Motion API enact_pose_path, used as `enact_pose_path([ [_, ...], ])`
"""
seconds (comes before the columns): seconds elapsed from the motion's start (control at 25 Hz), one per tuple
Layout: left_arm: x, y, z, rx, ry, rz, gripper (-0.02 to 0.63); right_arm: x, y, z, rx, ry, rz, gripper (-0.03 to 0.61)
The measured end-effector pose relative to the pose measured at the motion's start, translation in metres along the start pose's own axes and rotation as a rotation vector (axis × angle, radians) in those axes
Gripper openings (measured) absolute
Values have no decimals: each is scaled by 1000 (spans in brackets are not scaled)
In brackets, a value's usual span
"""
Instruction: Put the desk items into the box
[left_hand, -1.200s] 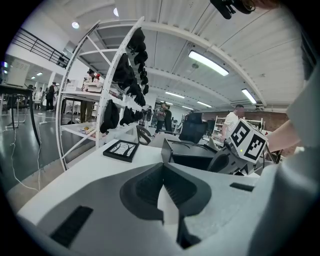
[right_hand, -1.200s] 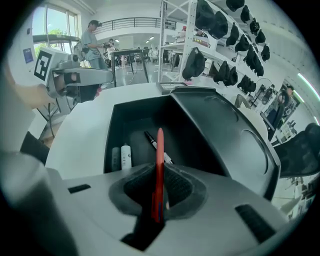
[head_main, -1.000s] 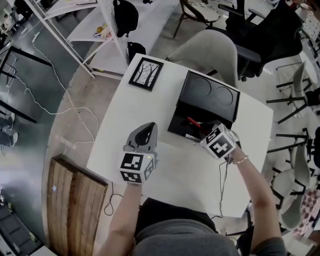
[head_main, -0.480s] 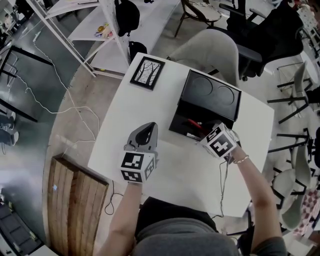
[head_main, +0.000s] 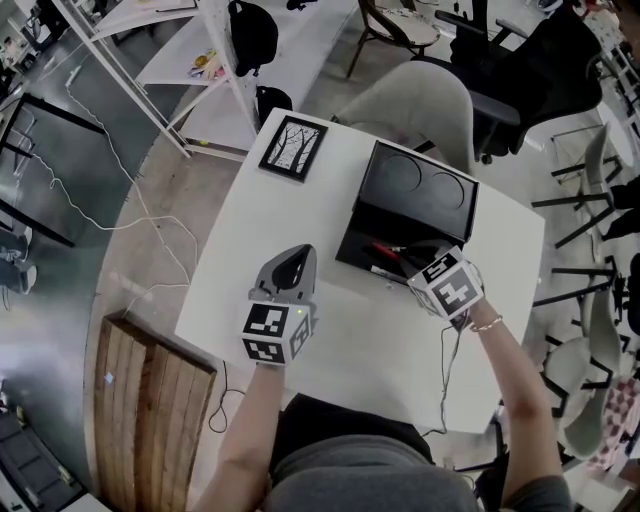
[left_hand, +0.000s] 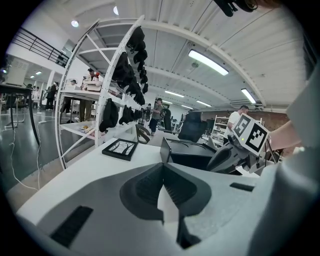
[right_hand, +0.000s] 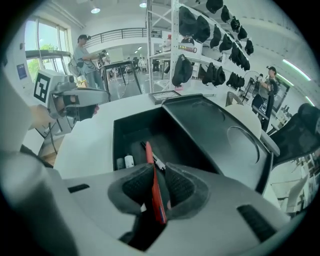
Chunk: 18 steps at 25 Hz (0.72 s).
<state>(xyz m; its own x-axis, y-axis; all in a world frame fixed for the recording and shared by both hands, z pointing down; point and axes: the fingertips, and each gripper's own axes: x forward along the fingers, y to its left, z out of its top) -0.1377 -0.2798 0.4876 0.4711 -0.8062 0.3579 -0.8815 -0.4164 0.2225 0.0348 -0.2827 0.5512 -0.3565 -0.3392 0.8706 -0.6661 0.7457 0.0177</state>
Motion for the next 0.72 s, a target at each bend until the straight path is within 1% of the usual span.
enact_pose_path([
  [0.24, 1, -6, 5, 13, -7, -12, 5, -20, -4, 14, 34, -83, -38, 46],
  [0.44, -1, -11, 8, 26, -13, -17, 5, -39, -6, 27, 87, -170, -50, 25],
  [0.72, -4, -21, 13, 47, -18, -22, 5, -68, 0, 39, 125, -280, -53, 21],
])
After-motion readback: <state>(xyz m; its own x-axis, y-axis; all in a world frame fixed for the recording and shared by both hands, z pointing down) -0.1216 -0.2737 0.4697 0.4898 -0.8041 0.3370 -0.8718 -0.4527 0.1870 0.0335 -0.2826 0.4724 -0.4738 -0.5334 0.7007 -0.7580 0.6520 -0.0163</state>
